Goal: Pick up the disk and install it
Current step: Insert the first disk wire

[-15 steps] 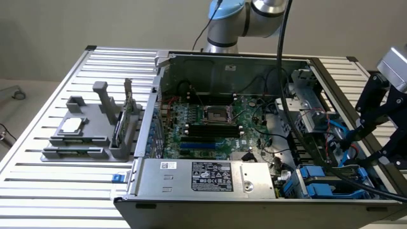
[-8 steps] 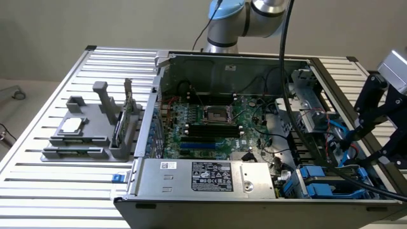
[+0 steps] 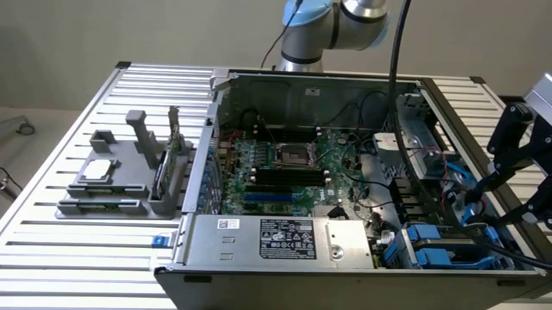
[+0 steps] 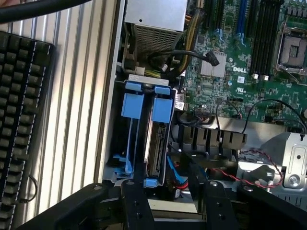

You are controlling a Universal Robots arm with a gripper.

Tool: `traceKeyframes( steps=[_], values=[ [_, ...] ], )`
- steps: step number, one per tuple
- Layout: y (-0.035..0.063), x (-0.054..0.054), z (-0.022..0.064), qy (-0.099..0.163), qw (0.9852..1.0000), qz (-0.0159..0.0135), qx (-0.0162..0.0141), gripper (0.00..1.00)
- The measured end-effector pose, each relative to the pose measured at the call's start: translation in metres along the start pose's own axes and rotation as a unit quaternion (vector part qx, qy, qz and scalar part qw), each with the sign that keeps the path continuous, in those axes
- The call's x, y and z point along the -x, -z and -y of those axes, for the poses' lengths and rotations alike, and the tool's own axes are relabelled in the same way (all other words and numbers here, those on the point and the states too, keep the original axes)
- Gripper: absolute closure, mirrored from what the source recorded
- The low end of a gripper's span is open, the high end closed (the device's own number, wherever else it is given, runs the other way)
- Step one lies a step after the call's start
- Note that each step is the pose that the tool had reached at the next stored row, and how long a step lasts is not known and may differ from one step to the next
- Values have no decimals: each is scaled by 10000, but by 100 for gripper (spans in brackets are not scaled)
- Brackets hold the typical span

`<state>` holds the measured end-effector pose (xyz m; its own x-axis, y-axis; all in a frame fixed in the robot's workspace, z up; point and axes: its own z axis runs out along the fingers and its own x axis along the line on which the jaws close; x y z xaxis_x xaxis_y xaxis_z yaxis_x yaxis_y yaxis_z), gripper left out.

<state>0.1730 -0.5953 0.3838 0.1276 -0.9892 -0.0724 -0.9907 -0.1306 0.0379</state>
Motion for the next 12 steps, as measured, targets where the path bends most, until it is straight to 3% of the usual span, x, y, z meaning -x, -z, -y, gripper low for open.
traceKeyframes(
  steps=[7, 12],
  values=[
    [10, -20, 165, 41, 10000, 6, 16, 52],
    [-51, -22, 157, 163, 9999, 7, 18, 52]
  ],
)
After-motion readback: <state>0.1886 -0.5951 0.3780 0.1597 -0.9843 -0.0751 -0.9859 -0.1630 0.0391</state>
